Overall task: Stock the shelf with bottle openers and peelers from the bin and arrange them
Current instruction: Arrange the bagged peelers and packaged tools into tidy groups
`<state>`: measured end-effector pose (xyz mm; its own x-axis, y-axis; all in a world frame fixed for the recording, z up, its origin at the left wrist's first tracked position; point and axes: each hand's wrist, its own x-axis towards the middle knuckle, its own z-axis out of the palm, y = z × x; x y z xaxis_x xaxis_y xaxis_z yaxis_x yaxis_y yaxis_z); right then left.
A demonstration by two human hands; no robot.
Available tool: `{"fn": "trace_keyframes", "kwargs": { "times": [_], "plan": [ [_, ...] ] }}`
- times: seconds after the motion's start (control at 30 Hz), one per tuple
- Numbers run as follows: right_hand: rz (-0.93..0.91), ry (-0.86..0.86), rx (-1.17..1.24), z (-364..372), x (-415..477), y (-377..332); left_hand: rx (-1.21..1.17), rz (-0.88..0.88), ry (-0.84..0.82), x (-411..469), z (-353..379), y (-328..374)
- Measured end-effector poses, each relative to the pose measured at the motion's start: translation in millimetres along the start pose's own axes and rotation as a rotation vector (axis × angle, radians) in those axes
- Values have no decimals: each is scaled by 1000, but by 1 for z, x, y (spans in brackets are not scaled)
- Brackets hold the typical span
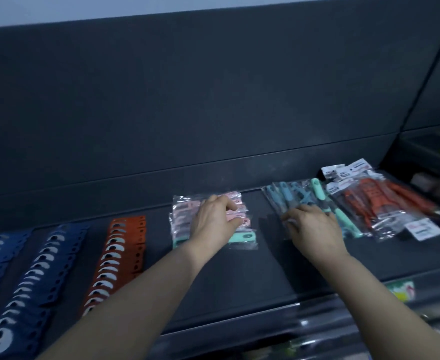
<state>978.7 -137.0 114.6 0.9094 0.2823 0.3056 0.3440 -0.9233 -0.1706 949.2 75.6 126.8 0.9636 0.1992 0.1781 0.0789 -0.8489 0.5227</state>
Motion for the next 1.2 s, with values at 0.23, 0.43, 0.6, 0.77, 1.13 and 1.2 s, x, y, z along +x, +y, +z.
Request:
{"fn": "trace_keyframes", "kwargs": {
  "times": [0.23,0.43,0.6,0.77,1.13,1.2],
  "plan": [
    [163,-38,-89,-27,8,98,-21,10,-112,23,58,94],
    [120,-187,27,-29,26,130,26,-96,-147,42,91,143],
    [93,-246,93,-14,46,123,53,-99,-178,39,104,153],
    [124,-334,62,-7,55,113,-14,-134,-228,37,110,145],
    [212,-210,169,-18,60,120,145,-355,-173,41,99,141],
    [193,-179,139,-22,60,123,98,-418,-169,43,98,140]
  ]
}}
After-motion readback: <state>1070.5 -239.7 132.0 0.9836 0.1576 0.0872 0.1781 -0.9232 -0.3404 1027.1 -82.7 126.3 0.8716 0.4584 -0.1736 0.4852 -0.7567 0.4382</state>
